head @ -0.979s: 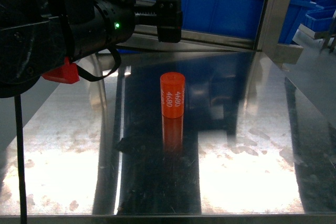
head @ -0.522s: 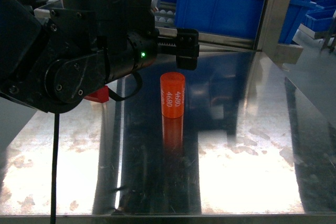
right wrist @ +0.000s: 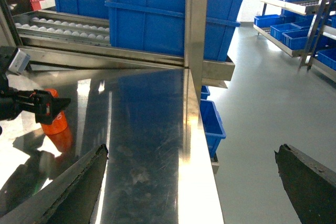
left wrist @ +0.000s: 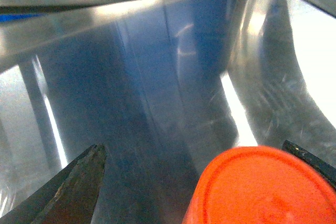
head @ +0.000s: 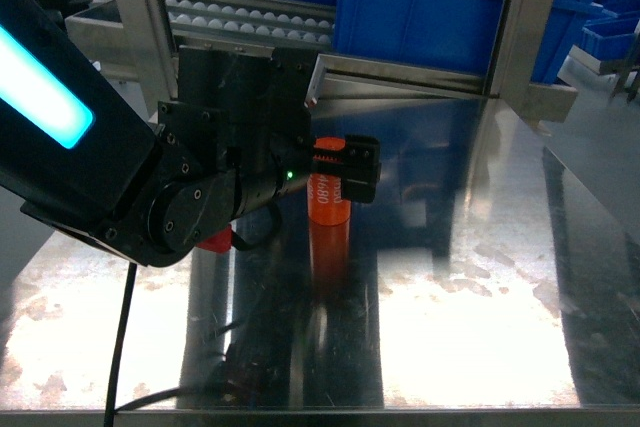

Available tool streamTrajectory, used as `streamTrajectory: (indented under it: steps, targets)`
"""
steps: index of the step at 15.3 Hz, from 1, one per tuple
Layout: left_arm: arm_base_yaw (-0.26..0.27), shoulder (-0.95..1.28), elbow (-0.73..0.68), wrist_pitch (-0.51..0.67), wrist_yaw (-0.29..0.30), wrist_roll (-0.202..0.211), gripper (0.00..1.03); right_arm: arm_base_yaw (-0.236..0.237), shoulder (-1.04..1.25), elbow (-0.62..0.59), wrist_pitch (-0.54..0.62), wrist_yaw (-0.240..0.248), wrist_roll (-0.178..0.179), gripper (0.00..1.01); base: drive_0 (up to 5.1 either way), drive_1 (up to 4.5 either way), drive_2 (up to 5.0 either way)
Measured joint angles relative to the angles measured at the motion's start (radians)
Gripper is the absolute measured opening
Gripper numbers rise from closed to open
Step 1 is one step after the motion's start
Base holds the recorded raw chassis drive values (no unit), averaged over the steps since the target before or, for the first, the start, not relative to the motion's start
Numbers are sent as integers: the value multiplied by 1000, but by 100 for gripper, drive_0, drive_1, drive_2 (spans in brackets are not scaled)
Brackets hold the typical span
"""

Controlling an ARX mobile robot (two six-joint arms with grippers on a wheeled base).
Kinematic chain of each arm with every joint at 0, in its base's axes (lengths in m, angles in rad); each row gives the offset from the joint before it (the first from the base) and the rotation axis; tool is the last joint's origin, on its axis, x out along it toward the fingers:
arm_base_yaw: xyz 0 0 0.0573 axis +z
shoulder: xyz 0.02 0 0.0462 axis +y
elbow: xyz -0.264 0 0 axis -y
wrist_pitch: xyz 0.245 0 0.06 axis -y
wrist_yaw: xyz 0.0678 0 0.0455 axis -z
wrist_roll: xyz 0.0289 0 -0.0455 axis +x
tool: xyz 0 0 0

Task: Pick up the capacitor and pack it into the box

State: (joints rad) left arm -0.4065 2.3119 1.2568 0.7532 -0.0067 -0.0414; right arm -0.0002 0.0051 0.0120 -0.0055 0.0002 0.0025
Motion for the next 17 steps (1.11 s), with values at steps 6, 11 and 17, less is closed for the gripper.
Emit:
streamTrajectory:
  steps: [6,11,17]
  targets:
    - [0,44,16,-28,-17,-1,80,0,0,0,0,0,0,98,0,0,0]
    - [3,44,10,-1,-45,-5,44,0,0,0,0,0,0,98,0,0,0]
    - [67,-202,-209,126,-159,5,44,0,0,0,0,0,0,98,0,0,0]
